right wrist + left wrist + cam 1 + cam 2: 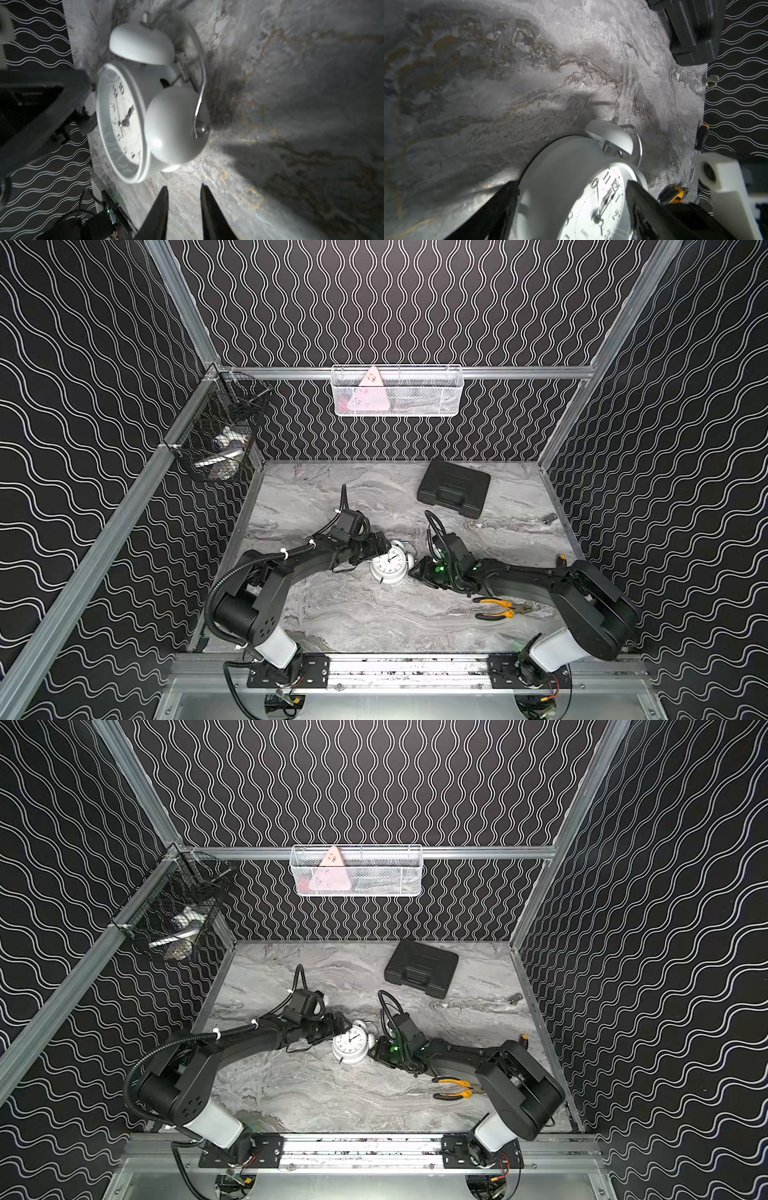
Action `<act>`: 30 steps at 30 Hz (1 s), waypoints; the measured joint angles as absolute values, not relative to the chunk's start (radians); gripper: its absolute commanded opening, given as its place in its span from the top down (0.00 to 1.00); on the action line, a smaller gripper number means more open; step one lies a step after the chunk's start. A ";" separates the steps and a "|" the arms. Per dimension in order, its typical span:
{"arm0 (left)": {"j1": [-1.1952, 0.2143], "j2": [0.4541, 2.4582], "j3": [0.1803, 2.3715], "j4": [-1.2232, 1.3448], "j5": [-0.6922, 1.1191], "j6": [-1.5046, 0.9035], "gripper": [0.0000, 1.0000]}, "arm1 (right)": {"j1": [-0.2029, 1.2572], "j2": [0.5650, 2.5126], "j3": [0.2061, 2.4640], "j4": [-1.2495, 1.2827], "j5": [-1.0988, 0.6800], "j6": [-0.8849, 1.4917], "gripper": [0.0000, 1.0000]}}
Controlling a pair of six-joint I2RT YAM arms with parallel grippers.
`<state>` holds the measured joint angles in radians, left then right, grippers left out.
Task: Insert the battery into the alarm
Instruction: Adjust the alarm at the center of the board.
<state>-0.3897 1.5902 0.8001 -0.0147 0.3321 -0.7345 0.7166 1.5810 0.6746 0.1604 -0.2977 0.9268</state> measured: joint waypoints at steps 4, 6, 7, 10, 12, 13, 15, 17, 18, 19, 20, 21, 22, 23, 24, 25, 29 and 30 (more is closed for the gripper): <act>-0.390 1.538 0.750 -0.014 0.351 -0.739 0.14 | 0.683 1.632 0.730 0.159 -0.300 0.915 0.72; -0.391 1.511 0.724 -0.014 0.360 -0.747 0.14 | 0.665 1.648 0.751 0.155 -0.299 0.900 0.72; -0.391 1.497 0.711 -0.012 0.367 -0.759 0.14 | 0.654 1.658 0.762 0.153 -0.301 0.896 0.72; -0.398 1.468 0.670 0.006 0.381 -0.781 0.14 | 0.619 1.699 0.801 0.140 -0.316 0.870 0.72; -0.408 1.464 0.653 0.019 0.394 -0.797 0.14 | 0.598 1.733 0.829 0.130 -0.323 0.846 0.72; -0.414 1.464 0.650 0.023 0.398 -0.810 0.13 | 0.586 1.752 0.846 0.125 -0.327 0.841 0.72; -0.426 1.471 0.651 0.041 0.403 -0.815 0.13 | 0.567 1.787 0.877 0.120 -0.338 0.819 0.72; -0.433 1.483 0.656 0.059 0.408 -0.817 0.12 | 0.552 1.821 0.914 0.110 -0.346 0.798 0.72; -0.435 1.485 0.656 0.063 0.408 -0.817 0.11 | 0.547 1.839 0.936 0.105 -0.351 0.788 0.72; -0.437 1.485 0.656 0.063 0.407 -0.818 0.10 | 0.545 1.851 0.952 0.103 -0.354 0.775 0.72; -0.437 1.483 0.656 0.062 0.405 -0.818 0.08 | 0.541 1.858 0.961 0.102 -0.357 0.768 0.71; -0.437 1.474 0.655 0.058 0.393 -0.817 0.06 | 0.539 1.860 0.965 0.101 -0.359 0.766 0.71; -0.435 1.460 0.653 0.049 0.380 -0.816 0.03 | 0.537 1.858 0.965 0.098 -0.362 0.764 0.70; -0.434 1.443 0.651 0.039 0.366 -0.815 0.01 | 0.535 1.851 0.959 0.097 -0.363 0.761 0.69; -0.430 1.421 0.650 0.027 0.350 -0.809 0.01 | 0.532 1.836 0.948 0.095 -0.360 0.759 0.68; -0.427 1.398 0.649 0.012 0.323 -0.801 0.01 | 0.529 1.812 0.931 0.088 -0.356 0.755 0.66; -0.423 1.299 0.638 -0.035 0.166 -0.738 0.01 | 0.517 1.687 0.866 0.075 -0.324 0.730 0.52; -0.422 1.276 0.634 -0.037 0.120 -0.712 0.02 | 0.509 1.648 0.849 0.072 -0.304 0.715 0.48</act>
